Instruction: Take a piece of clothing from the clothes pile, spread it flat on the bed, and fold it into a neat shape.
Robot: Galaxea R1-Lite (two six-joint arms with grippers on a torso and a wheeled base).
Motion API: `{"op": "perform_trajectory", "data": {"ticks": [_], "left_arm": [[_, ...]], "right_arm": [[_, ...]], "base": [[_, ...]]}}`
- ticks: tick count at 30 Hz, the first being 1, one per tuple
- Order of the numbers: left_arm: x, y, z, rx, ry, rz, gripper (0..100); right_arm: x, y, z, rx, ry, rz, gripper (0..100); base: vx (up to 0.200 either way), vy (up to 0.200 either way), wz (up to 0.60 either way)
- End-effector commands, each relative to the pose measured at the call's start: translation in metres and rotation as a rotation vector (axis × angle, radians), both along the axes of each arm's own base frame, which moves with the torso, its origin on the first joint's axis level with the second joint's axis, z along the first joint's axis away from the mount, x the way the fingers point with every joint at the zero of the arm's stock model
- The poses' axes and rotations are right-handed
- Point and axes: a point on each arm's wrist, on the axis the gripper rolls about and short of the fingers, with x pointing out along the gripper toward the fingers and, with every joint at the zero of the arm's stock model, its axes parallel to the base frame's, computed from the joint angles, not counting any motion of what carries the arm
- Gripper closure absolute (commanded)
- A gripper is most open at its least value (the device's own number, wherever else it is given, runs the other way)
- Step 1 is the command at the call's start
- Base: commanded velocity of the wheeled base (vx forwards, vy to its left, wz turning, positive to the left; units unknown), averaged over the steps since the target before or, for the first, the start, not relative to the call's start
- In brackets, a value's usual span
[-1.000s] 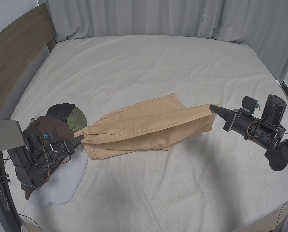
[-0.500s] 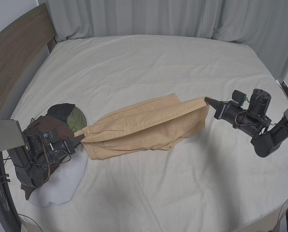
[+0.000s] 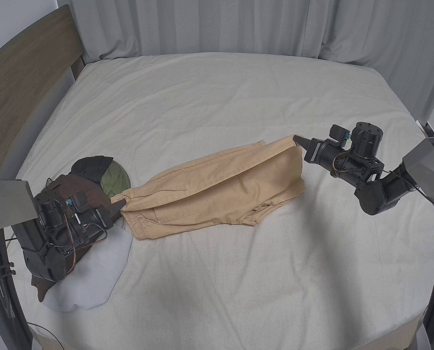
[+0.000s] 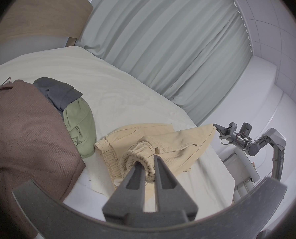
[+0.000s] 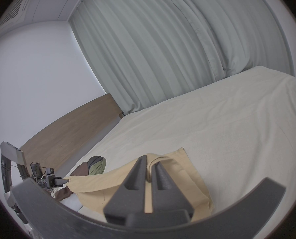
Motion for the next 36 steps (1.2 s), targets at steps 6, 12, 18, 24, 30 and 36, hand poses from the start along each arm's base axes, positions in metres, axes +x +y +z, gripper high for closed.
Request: {"op": "perform_trajectory", "data": {"ticks": [6,12,18,24,30,36], "left_arm": [[0.012,-0.001,-0.015,-0.01,0.028,0.043,100],[0.02,-0.003,-0.025,-0.006,0.036,0.084,100],[0.024,-0.009,-0.039,-0.016,0.074,0.071,100],[0.026,-0.008,-0.04,-0.02,0.073,0.075,100],[0.025,-0.009,-0.041,-0.039,0.086,0.076,0],[0.036,-0.005,-0.032,-0.162,0.095,0.147,0]], "right_arm": [[0.049,0.012,-0.032,0.006,0.035,0.001,100],[0.054,0.014,-0.038,0.027,0.042,0.003,100],[0.06,0.013,-0.048,0.025,0.053,-0.002,100],[0.064,0.014,-0.047,0.027,0.036,-0.002,100],[0.07,0.017,-0.047,0.028,0.031,0.002,0],[0.075,0.022,-0.053,0.027,0.037,-0.022,0]], "base": [[0.0,0.0,0.0],[0.0,0.0,0.0],[0.0,0.0,0.0],[0.0,0.0,0.0],[0.0,0.0,0.0],[0.0,0.0,0.0]]}}
